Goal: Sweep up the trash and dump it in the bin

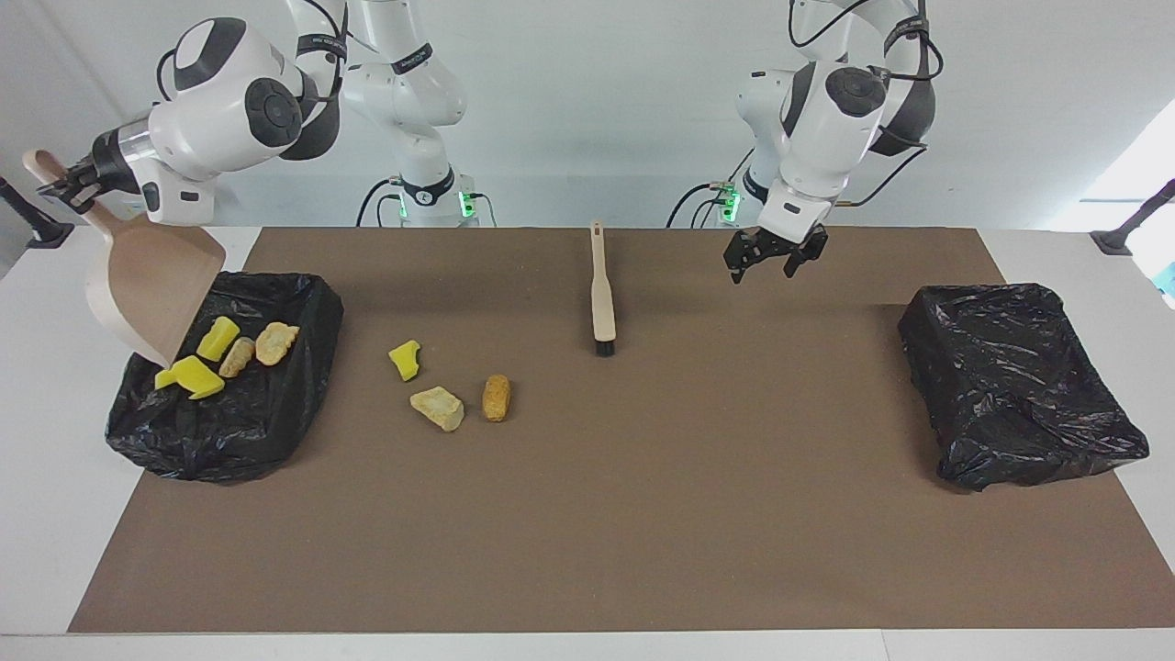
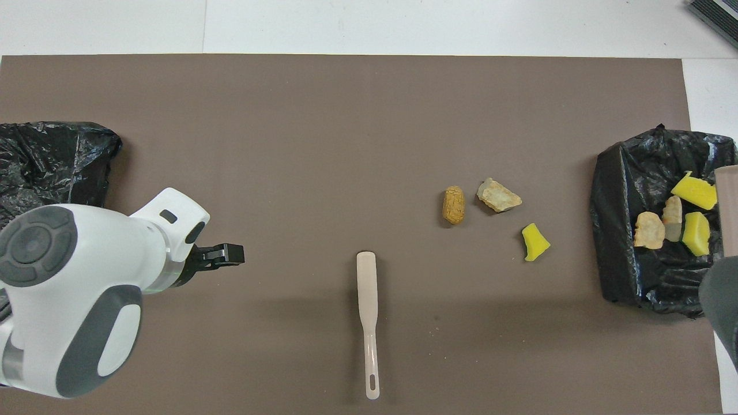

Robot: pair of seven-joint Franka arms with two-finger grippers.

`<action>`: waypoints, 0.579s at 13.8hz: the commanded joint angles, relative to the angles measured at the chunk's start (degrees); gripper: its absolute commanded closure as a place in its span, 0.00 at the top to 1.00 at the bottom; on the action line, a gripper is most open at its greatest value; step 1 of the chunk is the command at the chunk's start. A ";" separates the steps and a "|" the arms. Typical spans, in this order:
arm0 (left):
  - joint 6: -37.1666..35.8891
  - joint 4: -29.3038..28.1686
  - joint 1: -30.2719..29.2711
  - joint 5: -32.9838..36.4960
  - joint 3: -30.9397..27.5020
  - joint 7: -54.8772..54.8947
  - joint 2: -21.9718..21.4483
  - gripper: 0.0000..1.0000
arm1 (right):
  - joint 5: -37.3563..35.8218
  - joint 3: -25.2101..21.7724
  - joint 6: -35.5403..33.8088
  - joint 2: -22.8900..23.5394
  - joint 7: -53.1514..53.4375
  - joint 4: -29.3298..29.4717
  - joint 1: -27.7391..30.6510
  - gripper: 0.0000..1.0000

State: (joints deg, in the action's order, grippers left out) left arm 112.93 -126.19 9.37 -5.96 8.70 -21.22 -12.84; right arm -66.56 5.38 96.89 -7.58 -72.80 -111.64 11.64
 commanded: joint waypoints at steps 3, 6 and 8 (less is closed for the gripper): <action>-2.63 1.82 -8.12 0.07 0.79 10.04 -0.44 1.00 | 14.14 0.24 -0.39 -0.85 0.11 1.86 -0.13 0.00; -2.72 3.32 -12.34 1.65 0.79 15.58 0.18 1.00 | 25.47 0.24 -0.21 -0.24 0.64 2.48 -0.04 0.00; -2.80 4.19 -13.93 2.88 0.79 17.78 0.35 1.00 | 31.29 0.24 -0.21 -0.33 1.43 2.48 -0.13 0.00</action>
State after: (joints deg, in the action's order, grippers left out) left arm 111.88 -123.85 -2.56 -4.84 8.73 -5.72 -12.86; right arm -40.17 5.59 96.90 -7.88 -72.74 -109.92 11.54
